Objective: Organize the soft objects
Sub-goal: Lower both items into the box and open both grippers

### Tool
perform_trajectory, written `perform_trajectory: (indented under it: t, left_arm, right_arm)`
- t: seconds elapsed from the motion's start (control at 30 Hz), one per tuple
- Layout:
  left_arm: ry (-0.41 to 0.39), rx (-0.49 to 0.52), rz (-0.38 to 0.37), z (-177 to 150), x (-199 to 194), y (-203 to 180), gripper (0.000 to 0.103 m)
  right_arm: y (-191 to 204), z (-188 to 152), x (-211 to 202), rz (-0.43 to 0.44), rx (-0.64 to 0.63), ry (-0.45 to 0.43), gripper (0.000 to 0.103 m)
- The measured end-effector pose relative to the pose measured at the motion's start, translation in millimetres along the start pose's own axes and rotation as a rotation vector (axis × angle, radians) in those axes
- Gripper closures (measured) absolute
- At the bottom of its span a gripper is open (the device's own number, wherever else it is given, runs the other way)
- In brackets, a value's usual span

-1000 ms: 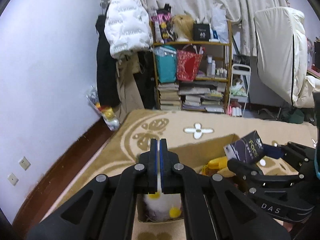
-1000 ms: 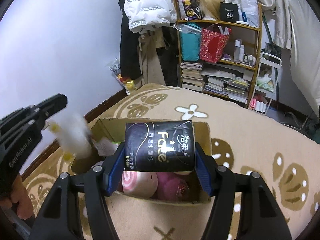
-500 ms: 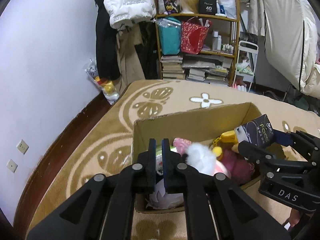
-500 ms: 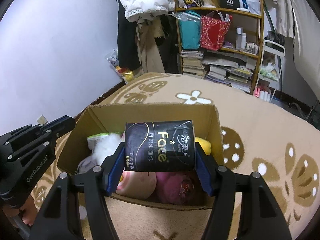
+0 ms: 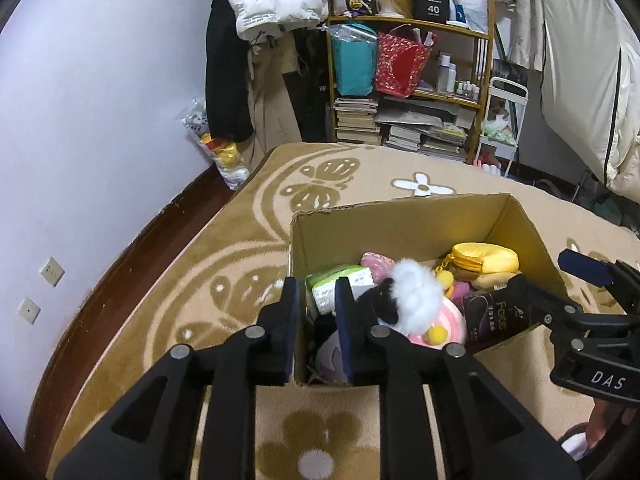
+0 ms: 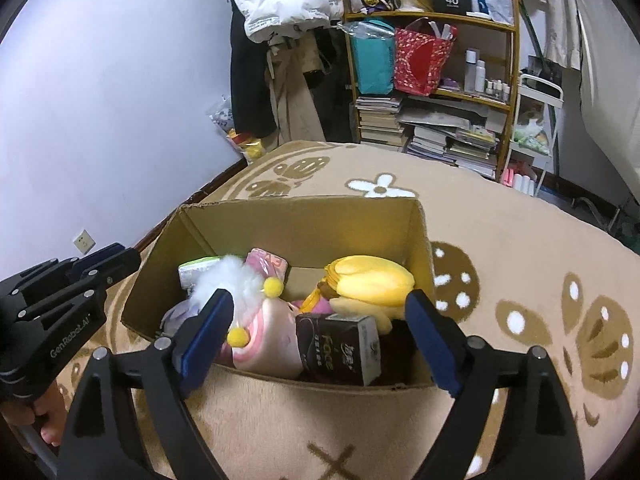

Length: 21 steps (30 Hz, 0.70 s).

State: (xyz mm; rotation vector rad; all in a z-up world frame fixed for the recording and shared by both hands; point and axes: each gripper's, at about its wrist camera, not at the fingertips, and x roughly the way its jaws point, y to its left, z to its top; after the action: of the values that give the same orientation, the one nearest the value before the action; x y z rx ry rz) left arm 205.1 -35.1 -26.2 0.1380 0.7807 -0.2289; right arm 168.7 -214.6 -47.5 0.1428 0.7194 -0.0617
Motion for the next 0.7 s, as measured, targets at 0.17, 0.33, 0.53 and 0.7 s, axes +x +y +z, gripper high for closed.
perform_trajectory:
  t: [0.17, 0.33, 0.53, 0.7]
  left_arm:
    - [-0.025, 0.007, 0.014, -1.3, -19.3, 2.1, 0.052]
    - [-0.109, -0.006, 0.047, 3.4, -52.0, 4.9, 0.022]
    - [-0.250, -0.038, 0.067, 10.3, -102.1, 8.5, 0.000]
    - [-0.266, -0.033, 0.079, 9.5, -127.2, 12.7, 0.000]
  right_arm:
    - [0.1, -2.4, -16.8, 0.011, 0.011, -0.016, 0.000]
    - [3.6, -2.6, -36.7, 0.016, 0.009, -0.036, 0.000]
    - [3.6, -0.9, -64.1, 0.015, 0.019, -0.071, 0.000]
    - [5.9, -1.6, -92.3, 0.014, 0.017, -0.112, 0.000]
